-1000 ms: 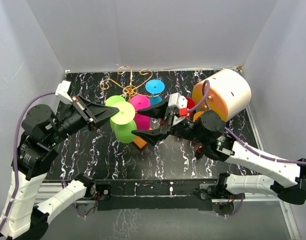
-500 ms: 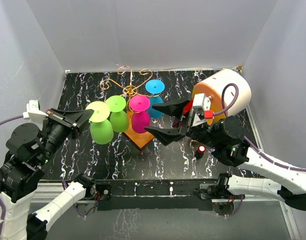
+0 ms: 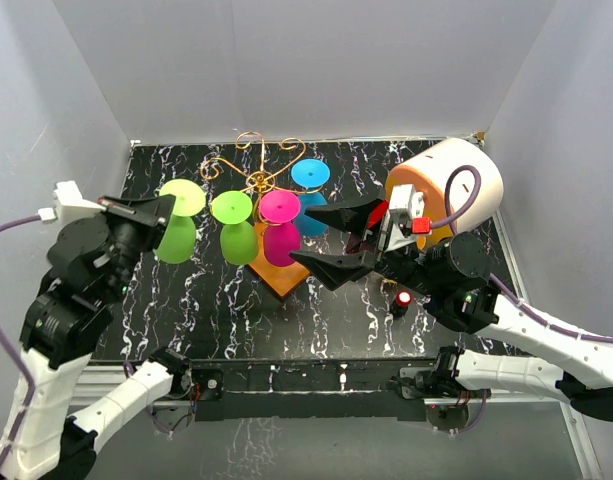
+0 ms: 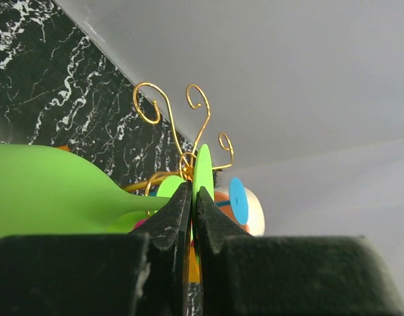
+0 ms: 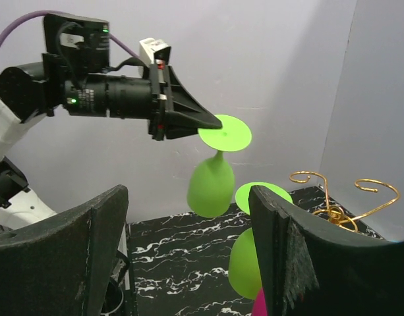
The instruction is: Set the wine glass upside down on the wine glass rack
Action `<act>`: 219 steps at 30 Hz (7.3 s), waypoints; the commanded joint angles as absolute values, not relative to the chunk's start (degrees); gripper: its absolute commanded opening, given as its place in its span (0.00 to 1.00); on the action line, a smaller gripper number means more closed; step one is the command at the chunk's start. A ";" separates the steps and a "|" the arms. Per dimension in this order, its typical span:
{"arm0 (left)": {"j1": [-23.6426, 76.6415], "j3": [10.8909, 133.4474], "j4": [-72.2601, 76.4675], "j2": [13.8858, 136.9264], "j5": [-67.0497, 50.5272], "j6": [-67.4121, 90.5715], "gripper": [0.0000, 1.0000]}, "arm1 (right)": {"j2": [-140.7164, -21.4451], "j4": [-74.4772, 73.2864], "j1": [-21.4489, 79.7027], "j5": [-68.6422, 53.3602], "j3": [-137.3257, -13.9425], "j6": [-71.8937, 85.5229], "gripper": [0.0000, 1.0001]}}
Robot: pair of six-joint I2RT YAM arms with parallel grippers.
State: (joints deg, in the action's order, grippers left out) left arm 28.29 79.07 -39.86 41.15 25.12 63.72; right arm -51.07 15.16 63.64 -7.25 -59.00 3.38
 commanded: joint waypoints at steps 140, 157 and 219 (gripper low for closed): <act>7.38 79.92 -45.43 45.84 -0.12 23.79 0.99 | -57.59 -36.76 62.62 50.56 -69.83 32.24 0.45; 7.47 75.94 -45.31 43.02 2.31 25.14 0.98 | -65.27 -39.40 35.28 30.67 -63.84 29.80 0.56; 10.20 79.49 1.91 55.36 -39.66 57.91 0.98 | -39.35 -8.10 31.88 15.99 -73.50 16.81 0.00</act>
